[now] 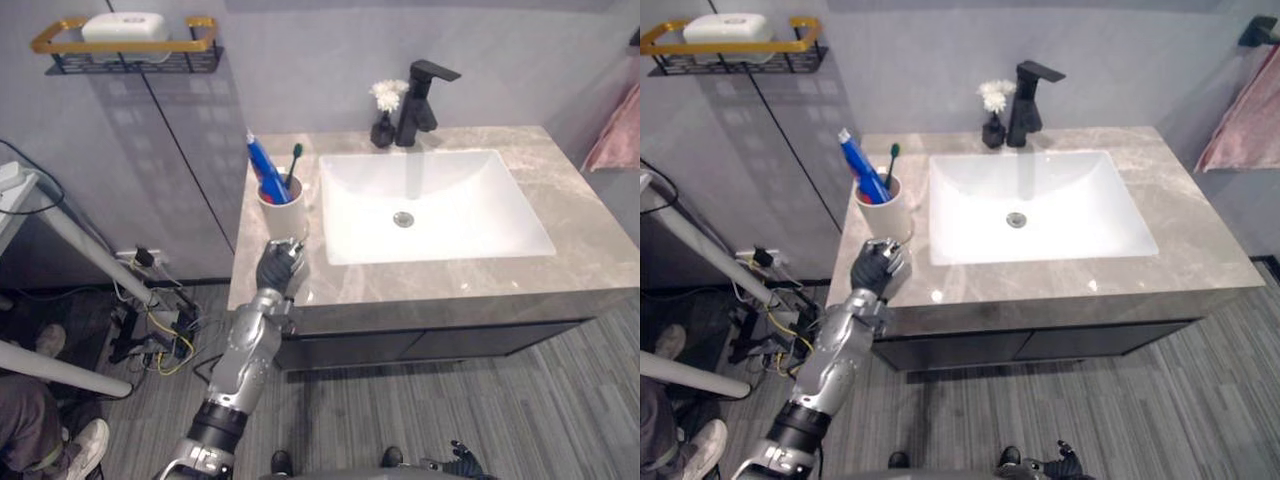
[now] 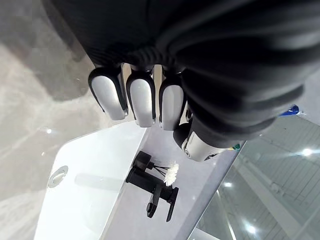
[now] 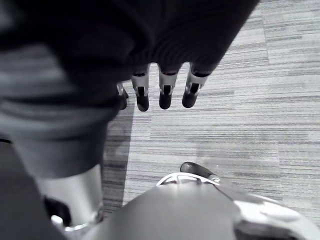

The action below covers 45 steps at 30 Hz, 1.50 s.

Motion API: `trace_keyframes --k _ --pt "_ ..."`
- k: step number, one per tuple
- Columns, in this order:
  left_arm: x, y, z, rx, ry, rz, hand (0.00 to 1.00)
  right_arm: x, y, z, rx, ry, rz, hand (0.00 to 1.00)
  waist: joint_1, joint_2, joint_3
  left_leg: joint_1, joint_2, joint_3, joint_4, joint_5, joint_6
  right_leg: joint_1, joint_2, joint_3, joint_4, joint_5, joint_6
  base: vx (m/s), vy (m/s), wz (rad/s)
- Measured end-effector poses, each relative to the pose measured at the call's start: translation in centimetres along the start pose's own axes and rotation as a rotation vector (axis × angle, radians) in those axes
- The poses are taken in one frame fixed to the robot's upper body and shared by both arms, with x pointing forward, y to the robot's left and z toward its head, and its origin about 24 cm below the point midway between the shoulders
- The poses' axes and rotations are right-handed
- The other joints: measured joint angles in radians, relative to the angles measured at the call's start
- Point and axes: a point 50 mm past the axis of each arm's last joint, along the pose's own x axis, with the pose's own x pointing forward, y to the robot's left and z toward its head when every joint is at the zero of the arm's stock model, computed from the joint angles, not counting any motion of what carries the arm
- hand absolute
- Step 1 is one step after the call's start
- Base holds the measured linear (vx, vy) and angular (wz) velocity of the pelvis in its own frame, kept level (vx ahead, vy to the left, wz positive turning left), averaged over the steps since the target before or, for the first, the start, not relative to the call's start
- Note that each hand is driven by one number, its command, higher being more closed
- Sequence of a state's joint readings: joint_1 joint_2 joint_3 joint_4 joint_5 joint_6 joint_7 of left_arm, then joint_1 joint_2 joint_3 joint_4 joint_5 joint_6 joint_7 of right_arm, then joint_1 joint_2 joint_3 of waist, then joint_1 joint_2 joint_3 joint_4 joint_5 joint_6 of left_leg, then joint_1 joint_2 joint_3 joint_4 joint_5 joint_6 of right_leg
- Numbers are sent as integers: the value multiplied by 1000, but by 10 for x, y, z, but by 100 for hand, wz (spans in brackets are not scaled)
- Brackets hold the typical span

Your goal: Organize washtable

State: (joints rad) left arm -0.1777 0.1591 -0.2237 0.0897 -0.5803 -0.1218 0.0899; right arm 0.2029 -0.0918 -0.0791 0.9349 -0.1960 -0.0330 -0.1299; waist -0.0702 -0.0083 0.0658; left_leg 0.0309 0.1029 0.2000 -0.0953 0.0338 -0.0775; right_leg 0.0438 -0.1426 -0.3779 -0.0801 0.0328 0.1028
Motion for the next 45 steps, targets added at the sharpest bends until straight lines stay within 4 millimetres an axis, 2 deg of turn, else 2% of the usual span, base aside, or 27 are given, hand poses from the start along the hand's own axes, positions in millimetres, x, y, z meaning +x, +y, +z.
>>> trace_keyframes --k 9,16,22,32,36,45 --pt "5 -1 -2 17 -5 28 100 -1 -2 4 8 -24 -10 0 -1 8 6 -2 1 34 0 -2 -2 -14 2 28 -13 11 0 -5 7 -9" --pt "9 12 6 81 -51 125 100 -2 -2 5 16 -33 -13 0 -1 11 7 -8 1 48 0 -2 -2 -28 2 41 -16 20 2 -22 9 -5" --pt "10 15 9 102 -73 167 100 -4 -3 6 22 -52 -16 0 -1 14 9 -14 1 49 0 -2 -2 -35 2 44 -16 25 1 -5 2 -1" --pt "10 19 10 146 -80 185 100 -4 -3 5 39 -49 -17 0 -1 14 9 -13 1 50 0 -2 -2 -35 2 46 -17 25 0 0 0 0" --pt "10 26 12 144 -85 221 100 -4 -4 4 53 -46 -17 0 -1 14 9 -12 1 52 0 -2 -2 -35 2 49 -17 26 0 0 0 0" --pt "20 25 14 143 -82 217 100 -5 -4 2 60 -42 -19 0 1 13 10 -18 1 52 0 -2 -2 -44 3 54 -17 31 -2 0 0 0"
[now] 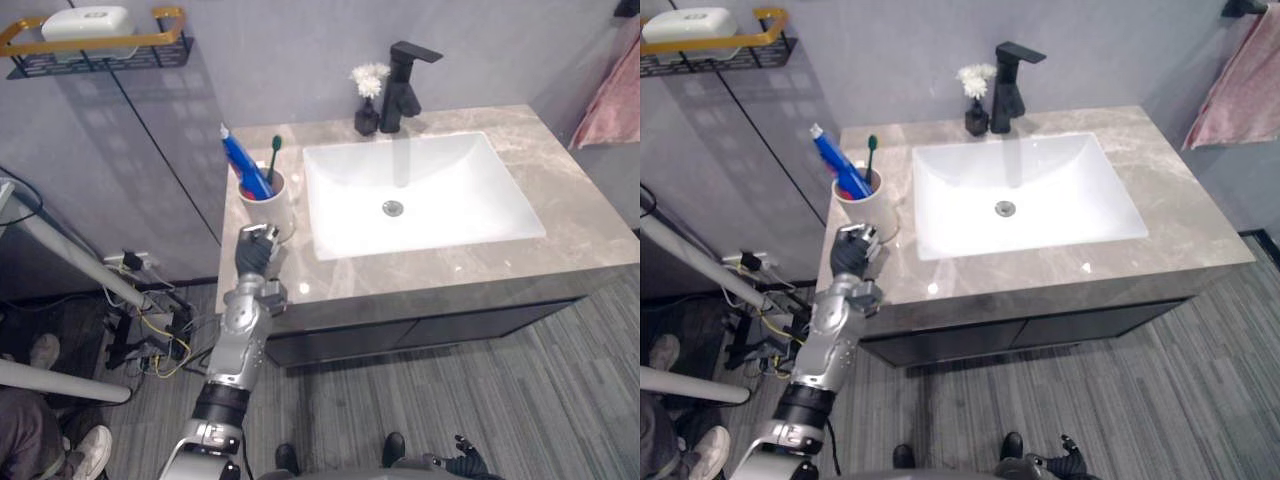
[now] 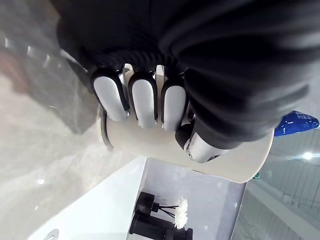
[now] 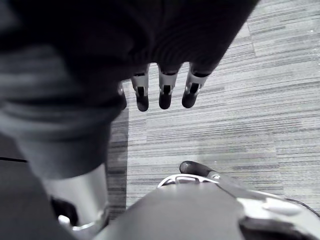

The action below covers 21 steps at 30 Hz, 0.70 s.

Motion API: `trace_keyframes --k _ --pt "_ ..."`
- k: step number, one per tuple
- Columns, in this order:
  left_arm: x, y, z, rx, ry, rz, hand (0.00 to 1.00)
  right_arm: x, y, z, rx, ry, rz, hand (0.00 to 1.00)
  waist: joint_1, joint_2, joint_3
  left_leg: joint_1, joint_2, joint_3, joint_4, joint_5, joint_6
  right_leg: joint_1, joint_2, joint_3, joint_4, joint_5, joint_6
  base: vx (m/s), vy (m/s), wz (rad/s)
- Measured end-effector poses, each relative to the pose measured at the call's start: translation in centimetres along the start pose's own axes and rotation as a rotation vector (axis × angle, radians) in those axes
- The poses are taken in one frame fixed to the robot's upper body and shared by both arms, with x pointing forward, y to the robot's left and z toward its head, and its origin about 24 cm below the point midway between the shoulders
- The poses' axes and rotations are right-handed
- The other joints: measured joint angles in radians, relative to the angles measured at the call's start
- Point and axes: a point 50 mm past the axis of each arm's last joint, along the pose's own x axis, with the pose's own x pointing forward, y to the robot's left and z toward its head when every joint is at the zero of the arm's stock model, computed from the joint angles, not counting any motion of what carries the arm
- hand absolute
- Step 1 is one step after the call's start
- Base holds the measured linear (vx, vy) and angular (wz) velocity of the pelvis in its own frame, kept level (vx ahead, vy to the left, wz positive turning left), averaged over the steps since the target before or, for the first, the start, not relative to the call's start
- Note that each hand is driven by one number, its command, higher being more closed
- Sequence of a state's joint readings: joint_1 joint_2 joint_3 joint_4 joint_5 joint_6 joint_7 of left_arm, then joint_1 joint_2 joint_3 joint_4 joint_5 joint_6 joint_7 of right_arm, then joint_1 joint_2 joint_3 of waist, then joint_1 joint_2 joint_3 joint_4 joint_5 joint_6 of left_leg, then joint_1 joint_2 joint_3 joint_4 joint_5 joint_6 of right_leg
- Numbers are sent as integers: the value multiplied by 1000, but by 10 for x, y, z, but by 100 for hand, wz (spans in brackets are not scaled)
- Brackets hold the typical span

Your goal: Organize washtable

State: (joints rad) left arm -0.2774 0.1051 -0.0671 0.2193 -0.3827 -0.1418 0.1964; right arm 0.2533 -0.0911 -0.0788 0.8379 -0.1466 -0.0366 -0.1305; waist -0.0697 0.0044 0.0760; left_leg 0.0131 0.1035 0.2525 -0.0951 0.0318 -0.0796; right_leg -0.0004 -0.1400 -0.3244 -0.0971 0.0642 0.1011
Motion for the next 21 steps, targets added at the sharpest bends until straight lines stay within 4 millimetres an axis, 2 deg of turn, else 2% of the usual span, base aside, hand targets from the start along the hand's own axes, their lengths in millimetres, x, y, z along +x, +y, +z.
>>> trace_keyframes --k 7,21 --pt "19 -4 12 29 -30 -16 100 0 -1 3 29 -13 -4 0 -2 4 28 -2 0 5 0 0 0 -8 1 12 0 4 -1 -2 0 -5" --pt "31 -6 26 26 -83 -15 100 1 -6 7 57 -38 -18 0 -5 24 50 -27 -2 17 1 0 0 -43 0 27 0 8 -2 -5 -1 -2"
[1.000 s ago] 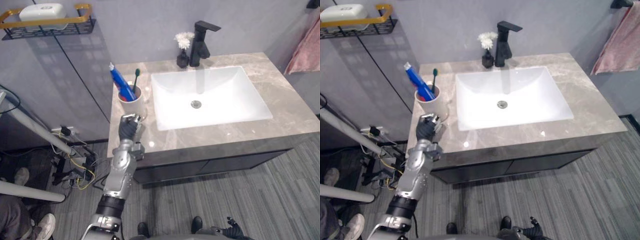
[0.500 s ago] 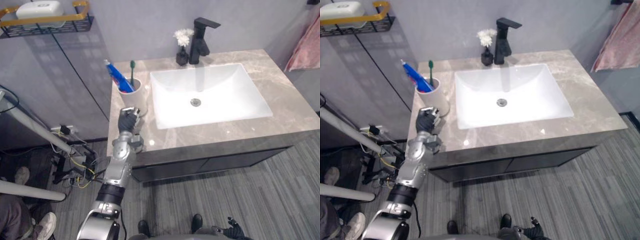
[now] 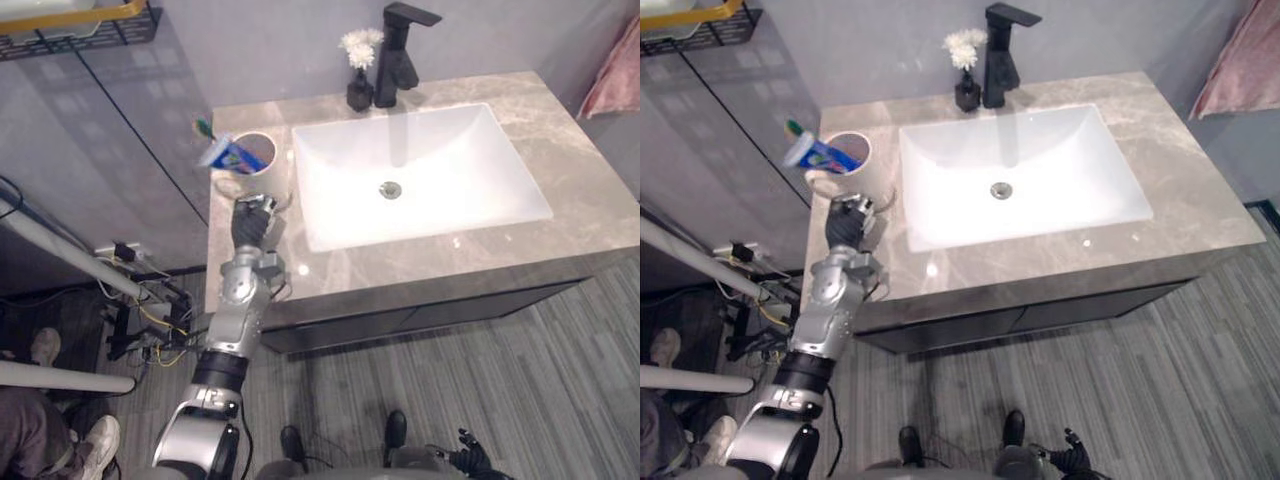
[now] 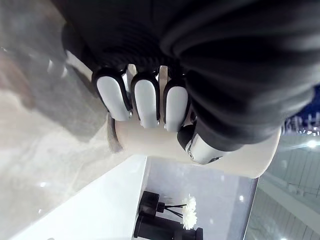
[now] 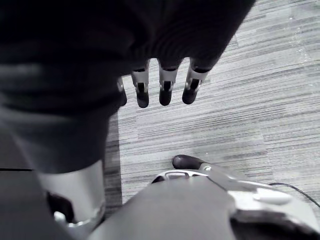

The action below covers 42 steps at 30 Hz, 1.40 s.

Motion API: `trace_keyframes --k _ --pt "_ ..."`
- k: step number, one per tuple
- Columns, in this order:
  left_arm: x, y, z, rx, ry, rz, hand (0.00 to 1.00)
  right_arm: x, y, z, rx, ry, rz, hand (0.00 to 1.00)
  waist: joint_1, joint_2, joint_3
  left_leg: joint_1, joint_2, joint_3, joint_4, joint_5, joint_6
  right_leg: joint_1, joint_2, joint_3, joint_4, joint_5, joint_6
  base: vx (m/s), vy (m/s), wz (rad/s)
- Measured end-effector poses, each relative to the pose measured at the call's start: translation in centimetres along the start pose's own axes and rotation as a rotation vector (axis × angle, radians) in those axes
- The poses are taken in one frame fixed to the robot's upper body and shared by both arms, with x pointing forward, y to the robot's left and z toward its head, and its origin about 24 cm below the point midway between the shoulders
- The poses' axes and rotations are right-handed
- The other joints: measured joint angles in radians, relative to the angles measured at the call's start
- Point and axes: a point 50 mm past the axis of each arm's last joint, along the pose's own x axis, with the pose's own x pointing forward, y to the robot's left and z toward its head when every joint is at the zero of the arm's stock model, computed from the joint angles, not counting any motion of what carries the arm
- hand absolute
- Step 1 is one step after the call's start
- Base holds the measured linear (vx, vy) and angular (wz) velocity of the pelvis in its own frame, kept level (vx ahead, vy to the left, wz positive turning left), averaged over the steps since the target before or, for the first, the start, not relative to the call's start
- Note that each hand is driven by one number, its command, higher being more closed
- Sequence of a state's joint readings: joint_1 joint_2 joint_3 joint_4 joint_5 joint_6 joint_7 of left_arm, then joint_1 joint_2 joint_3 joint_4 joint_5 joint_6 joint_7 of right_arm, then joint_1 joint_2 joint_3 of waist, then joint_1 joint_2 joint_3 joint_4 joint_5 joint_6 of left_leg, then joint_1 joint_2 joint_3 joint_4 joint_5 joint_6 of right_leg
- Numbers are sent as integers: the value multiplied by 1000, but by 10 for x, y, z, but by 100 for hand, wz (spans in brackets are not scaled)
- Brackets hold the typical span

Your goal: Organize washtable

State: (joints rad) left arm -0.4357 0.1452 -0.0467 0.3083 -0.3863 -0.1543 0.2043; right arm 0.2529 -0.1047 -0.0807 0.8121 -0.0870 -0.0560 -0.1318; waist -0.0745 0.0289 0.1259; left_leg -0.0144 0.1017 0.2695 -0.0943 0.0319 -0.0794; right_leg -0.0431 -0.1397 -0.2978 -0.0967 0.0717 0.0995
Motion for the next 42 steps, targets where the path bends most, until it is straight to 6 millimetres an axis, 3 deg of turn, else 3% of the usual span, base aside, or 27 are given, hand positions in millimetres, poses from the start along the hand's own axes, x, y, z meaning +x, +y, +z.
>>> trace_keyframes --k 20,27,42 --pt "-5 4 0 -16 -5 -16 100 2 -2 3 -10 -8 0 0 -1 11 2 -6 -1 -16 1 1 2 -2 -1 -11 11 -3 -5 -9 0 1" --pt "-5 6 -3 20 17 7 100 2 -1 3 -13 -13 3 0 -15 11 2 -7 2 -22 20 1 2 0 -2 -14 28 -9 -13 -19 2 1" --pt "11 5 1 79 14 46 100 2 -2 4 6 -17 -4 0 -22 12 2 -7 3 12 12 1 1 -34 -1 26 42 -4 -10 -29 3 -7"
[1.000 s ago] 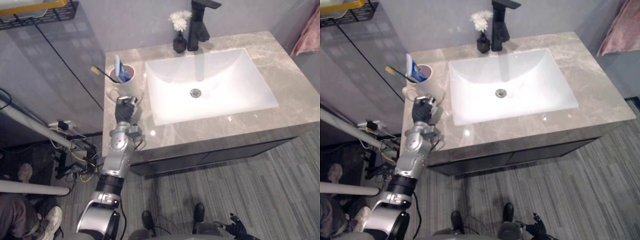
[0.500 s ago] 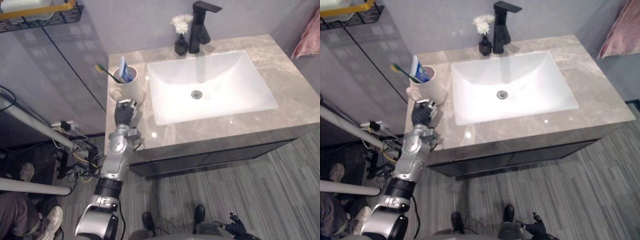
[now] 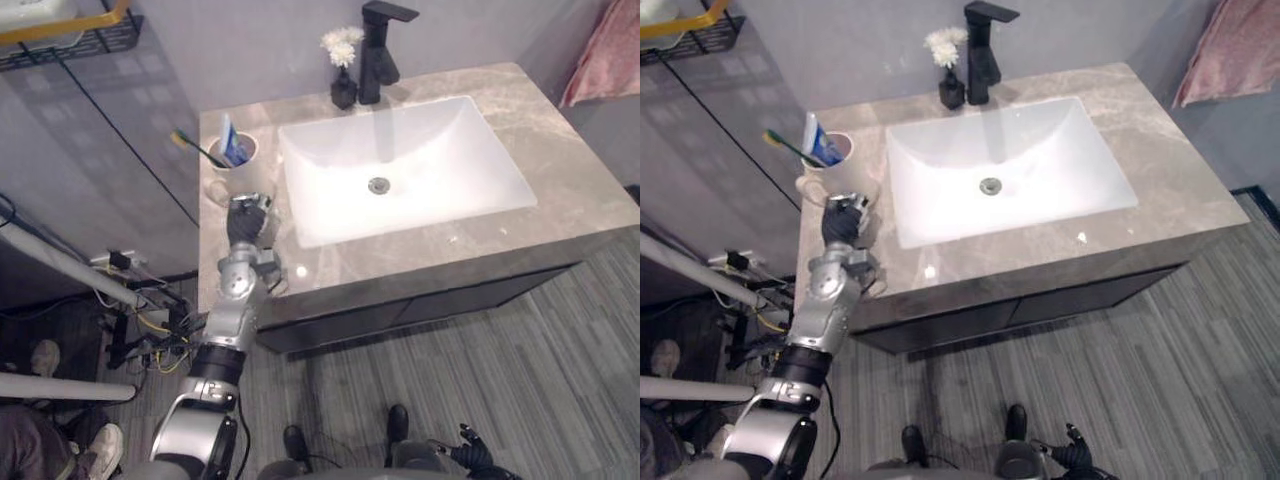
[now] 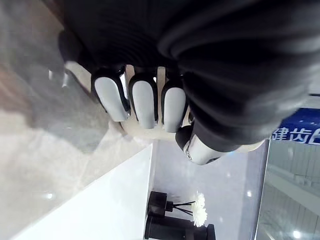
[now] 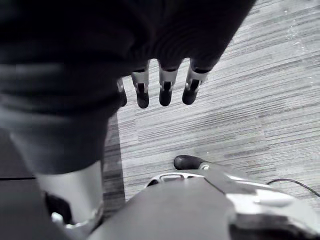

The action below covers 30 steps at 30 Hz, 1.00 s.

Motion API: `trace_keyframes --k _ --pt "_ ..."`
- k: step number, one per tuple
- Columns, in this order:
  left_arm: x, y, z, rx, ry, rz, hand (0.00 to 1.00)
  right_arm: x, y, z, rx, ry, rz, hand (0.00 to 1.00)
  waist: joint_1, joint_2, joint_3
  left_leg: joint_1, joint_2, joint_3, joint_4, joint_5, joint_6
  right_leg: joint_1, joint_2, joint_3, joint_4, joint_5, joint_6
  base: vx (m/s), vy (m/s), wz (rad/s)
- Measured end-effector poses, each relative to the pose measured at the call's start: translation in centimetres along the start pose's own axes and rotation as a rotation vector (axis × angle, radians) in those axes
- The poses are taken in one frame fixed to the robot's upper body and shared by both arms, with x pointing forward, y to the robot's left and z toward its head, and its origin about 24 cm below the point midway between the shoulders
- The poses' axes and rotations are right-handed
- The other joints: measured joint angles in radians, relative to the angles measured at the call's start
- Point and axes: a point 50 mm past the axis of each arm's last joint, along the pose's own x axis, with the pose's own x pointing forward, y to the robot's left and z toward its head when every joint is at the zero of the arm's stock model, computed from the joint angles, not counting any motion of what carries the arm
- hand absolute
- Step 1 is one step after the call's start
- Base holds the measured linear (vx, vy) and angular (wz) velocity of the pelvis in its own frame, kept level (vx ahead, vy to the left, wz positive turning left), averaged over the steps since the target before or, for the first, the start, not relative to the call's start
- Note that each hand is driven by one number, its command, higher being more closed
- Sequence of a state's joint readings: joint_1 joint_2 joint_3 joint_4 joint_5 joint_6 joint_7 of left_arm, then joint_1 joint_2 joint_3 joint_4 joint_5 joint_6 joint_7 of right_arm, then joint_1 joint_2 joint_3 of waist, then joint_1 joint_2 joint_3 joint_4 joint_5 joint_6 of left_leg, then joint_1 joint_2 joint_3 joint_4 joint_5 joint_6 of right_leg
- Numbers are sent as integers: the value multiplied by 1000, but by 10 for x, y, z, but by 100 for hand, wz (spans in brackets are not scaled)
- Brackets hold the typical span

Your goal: Organize washtable

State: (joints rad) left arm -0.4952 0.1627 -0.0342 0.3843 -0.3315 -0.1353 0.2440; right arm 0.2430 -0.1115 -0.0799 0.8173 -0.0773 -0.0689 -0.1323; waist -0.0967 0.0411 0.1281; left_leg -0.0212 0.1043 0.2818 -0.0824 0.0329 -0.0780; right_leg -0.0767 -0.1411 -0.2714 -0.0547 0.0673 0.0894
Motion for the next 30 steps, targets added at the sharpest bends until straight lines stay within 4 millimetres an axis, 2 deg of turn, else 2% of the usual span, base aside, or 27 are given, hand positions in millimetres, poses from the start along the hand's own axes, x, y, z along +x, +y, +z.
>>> trace_keyframes --k 13,22,30 --pt "22 7 15 17 -25 76 100 1 -3 5 7 -27 -7 0 0 14 26 -2 -1 17 -5 0 0 -14 0 18 0 2 0 -11 0 -3" --pt "26 5 23 34 -56 76 100 1 -3 7 9 -40 -8 0 0 16 48 -3 -1 19 -5 0 0 -18 1 21 0 3 1 -11 0 -1" --pt "43 -1 48 28 -111 84 100 1 -3 14 32 -70 -13 0 -2 14 82 -26 0 21 7 0 0 -47 -2 30 20 2 1 0 0 0"
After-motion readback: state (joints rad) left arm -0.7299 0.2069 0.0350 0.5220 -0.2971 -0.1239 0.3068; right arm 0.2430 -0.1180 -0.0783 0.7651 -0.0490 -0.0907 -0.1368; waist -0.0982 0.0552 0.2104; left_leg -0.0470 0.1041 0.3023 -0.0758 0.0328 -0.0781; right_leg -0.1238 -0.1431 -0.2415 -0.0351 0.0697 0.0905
